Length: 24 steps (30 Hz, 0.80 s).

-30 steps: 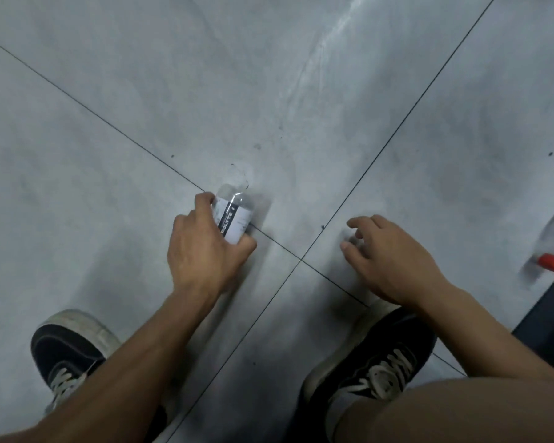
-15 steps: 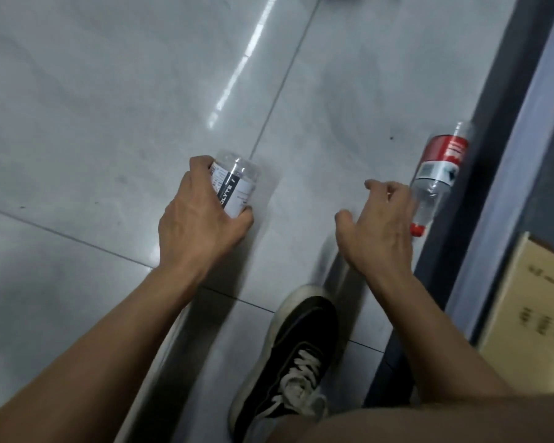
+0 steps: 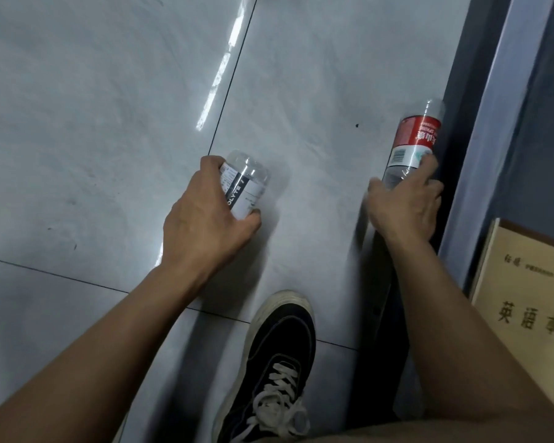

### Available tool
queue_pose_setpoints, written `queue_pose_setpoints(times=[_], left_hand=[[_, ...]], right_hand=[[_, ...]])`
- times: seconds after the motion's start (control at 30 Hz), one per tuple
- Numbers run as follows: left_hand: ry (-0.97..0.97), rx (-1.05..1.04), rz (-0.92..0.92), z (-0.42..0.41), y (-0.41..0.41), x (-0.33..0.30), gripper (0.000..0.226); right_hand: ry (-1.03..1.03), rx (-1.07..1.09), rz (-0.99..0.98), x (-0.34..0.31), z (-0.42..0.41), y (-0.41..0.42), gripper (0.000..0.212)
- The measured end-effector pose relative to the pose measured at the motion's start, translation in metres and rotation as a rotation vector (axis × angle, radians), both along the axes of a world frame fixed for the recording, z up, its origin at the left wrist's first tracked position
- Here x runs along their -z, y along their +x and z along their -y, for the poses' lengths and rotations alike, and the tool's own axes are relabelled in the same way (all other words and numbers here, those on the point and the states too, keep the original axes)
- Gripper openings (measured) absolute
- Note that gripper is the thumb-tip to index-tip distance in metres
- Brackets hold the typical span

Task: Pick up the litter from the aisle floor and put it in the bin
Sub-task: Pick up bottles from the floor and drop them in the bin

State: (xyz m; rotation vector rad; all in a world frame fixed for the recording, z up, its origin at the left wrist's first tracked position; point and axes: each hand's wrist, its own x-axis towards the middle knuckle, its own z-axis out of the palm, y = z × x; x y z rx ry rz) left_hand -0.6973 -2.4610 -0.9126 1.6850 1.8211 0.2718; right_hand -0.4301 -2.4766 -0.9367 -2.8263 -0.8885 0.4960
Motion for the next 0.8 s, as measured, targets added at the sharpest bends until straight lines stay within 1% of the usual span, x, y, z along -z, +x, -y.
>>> queue_pose_setpoints(times=[0.13,0.2,0.3,0.37,0.47,0.53,0.7,0.8], left_hand=[[-0.012,-0.008,-0.006,-0.003,-0.005,0.001,0.060],[-0.023,-0.007,-0.009,-0.004,-0.009,0.001,0.059],[-0.038,-0.015,-0.012,-0.007,-0.020,-0.002,0.062],[-0.037,-0.050,-0.014,-0.008,-0.029,-0.007,0.070],[-0.053,-0.103,-0.008,-0.008,-0.049,-0.020,0.087],[-0.082,-0.122,-0.007,-0.006,-0.063,-0.035,0.090],[-0.167,-0.188,-0.010,0.010,-0.103,-0.107,0.074],[-0.190,-0.241,-0.004,0.022,-0.132,-0.166,0.067]], right_hand=[[0.061,0.030,0.020,0.003,-0.006,0.001,0.079],[0.035,0.020,0.010,0.004,-0.004,-0.006,0.082],[-0.010,-0.049,-0.020,0.001,0.000,-0.029,0.084],[-0.015,-0.124,-0.063,-0.004,0.002,-0.047,0.083],[-0.012,-0.255,-0.150,-0.021,0.005,-0.073,0.083],[-0.010,-0.318,-0.196,-0.041,0.007,-0.089,0.082],[-0.027,-0.478,-0.279,-0.118,0.017,-0.119,0.075],[-0.107,-0.604,-0.274,-0.173,0.022,-0.127,0.081]])
